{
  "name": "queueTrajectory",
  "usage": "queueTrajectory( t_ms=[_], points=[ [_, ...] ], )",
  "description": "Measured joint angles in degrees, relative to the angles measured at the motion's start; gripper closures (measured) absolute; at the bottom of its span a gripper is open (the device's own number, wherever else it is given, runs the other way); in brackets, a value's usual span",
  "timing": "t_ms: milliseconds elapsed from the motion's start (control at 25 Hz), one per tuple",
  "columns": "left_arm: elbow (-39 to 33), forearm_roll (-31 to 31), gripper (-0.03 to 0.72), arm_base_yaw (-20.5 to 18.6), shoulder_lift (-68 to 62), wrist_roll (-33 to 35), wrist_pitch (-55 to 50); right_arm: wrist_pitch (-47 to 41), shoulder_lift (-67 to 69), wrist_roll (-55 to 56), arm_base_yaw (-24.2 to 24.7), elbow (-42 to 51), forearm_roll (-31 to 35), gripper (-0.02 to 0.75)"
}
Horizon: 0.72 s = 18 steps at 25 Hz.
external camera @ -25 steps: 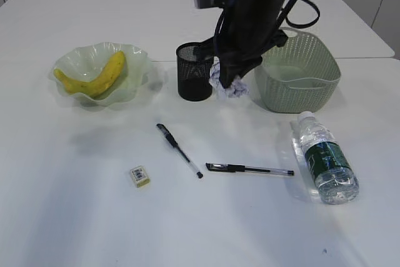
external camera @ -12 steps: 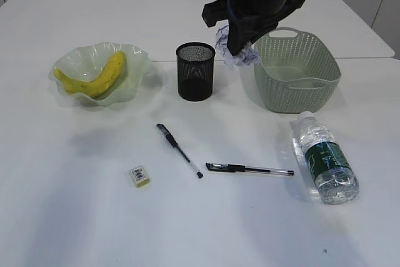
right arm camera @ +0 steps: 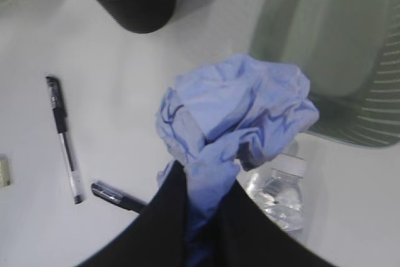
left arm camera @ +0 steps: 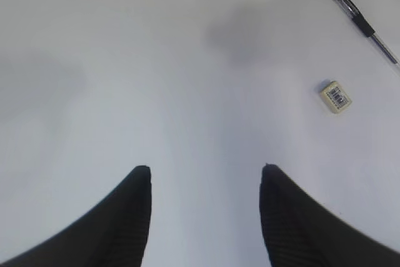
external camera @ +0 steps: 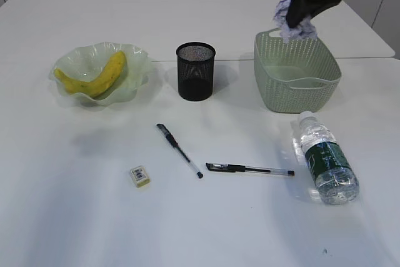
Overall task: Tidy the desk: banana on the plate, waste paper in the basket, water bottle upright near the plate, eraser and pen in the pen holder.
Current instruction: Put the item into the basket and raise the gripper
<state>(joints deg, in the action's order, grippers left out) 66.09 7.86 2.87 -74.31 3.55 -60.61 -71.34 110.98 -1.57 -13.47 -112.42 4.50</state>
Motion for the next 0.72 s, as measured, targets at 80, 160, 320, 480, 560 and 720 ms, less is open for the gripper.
queueTrajectory(
  t_ms=[80,160,320,480,560,720],
  points=[
    [0.00,0.54,0.281,0.00,0.00,0.00,0.00,0.00,0.00,-0.10,3.03,0.00,0.23,0.696],
    [0.00,0.82,0.274,0.00,0.00,0.00,0.00,0.15,0.00,-0.11,5.44,0.00,0.29,0.696],
    [0.00,0.82,0.283,0.00,0.00,-0.13,0.00,3.92,0.11,-0.22,8.70,0.00,0.43,0.696],
    [0.00,0.82,0.298,0.00,0.00,-0.13,0.00,7.03,1.67,-0.22,9.04,0.00,1.34,0.696],
    [0.00,0.82,0.300,0.00,0.00,-0.13,0.00,7.84,2.98,-0.22,9.04,0.00,1.61,0.696],
    [0.00,0.85,0.302,0.00,0.00,-0.13,0.00,8.68,5.91,-0.22,9.04,0.00,1.72,0.696]
  ],
)
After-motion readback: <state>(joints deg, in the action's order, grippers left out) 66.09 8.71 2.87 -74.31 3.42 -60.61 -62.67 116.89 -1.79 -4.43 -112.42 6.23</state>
